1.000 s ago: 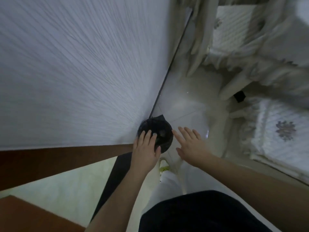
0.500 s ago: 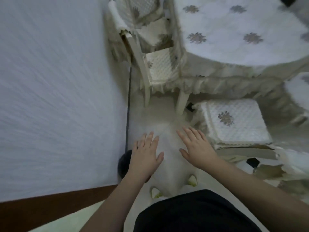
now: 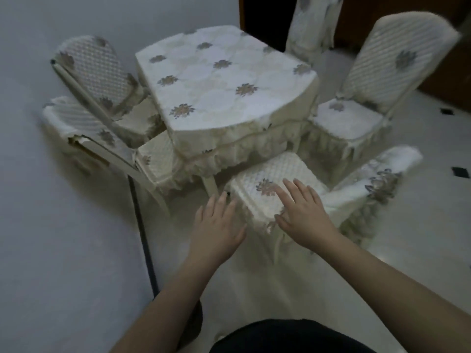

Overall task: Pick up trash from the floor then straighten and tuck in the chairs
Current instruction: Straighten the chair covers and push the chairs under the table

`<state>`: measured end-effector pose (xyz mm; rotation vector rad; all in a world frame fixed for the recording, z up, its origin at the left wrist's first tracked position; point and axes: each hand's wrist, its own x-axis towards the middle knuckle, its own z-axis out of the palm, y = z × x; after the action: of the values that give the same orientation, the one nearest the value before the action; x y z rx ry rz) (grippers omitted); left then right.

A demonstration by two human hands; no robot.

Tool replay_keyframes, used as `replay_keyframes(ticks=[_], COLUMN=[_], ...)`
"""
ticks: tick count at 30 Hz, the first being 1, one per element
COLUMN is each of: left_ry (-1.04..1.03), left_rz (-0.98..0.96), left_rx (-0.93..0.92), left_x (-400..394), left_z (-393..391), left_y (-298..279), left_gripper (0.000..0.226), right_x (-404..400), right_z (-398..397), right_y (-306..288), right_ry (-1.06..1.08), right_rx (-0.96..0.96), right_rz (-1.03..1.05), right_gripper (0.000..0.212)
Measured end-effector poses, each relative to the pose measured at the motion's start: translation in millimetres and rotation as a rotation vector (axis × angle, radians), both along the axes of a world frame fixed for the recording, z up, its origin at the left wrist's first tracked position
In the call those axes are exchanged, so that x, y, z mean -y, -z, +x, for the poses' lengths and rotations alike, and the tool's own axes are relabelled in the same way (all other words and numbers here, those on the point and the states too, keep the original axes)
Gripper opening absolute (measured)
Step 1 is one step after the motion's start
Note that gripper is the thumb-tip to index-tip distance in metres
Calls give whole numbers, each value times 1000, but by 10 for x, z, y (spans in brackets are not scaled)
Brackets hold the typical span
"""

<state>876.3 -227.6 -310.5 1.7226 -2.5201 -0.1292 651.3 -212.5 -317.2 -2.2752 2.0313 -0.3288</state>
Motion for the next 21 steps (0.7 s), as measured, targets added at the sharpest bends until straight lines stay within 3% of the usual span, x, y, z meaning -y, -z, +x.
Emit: replay_keyframes(ticks=[10, 21], left_ry=[134, 130], left_rz=[-66, 3], left_rx=[40, -19], left_x=[-156, -195], left_z=[-1753, -2299], left_y=[-295, -84], left_gripper=[69, 72], right_x=[-462, -487], right_z=[-1616, -2383], right_y=[-198, -81], right_ry=[176, 229], right_rx=[-22, 54], right_rz=[-53, -4], right_gripper=[74, 70])
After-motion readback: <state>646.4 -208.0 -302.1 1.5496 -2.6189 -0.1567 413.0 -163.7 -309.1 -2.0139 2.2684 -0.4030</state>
